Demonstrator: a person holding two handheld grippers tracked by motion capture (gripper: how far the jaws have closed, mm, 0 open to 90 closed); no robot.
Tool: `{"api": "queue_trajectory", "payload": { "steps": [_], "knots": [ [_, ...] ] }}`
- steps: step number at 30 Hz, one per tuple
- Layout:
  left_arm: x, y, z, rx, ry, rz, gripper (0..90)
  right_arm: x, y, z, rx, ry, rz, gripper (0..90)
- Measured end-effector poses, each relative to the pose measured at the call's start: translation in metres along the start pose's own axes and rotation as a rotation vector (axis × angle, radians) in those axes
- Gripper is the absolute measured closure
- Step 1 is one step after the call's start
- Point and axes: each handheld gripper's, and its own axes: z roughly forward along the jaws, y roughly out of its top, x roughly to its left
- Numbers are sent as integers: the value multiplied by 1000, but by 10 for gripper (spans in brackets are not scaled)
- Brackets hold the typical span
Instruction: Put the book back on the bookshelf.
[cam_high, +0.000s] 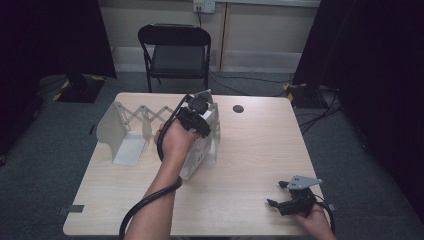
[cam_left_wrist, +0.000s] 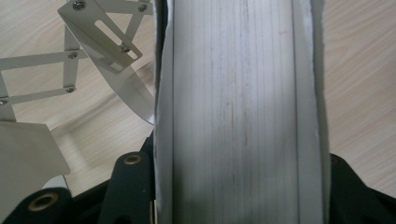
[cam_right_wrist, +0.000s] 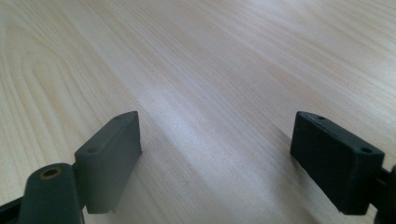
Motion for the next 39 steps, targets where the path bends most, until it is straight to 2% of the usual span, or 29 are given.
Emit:
{"api": "queue_trajectory", "payload": {
  "steps": [5, 13, 19, 26, 27, 30, 34, 38, 39],
  "knots": [
    [0, 2, 1, -12, 1, -25, 531, 0, 0, 0, 0, 0, 0, 160],
    [-1, 9, 3, -3, 14, -28, 531, 0, 0, 0, 0, 0, 0, 160],
    [-2, 13, 4, -6, 16, -54, 530, 0, 0, 0, 0, 0, 0, 159],
    [-2, 14, 4, -15, 35, -46, 530, 0, 0, 0, 0, 1, -2, 155],
    [-1, 14, 4, -21, 39, -63, 530, 0, 0, 0, 0, 1, -2, 155],
    [0, 14, 4, -24, 44, -60, 529, 0, 0, 0, 0, 1, -2, 154],
    [1, 15, 6, -13, 55, -61, 529, 0, 0, 0, 1, 1, -2, 149],
    [3, 16, 8, -1, 47, -67, 530, 0, 0, 0, 3, 2, -5, 147],
    [3, 16, 9, -2, 45, -83, 530, 0, 0, 0, 4, 3, -5, 147]
  ]
}}
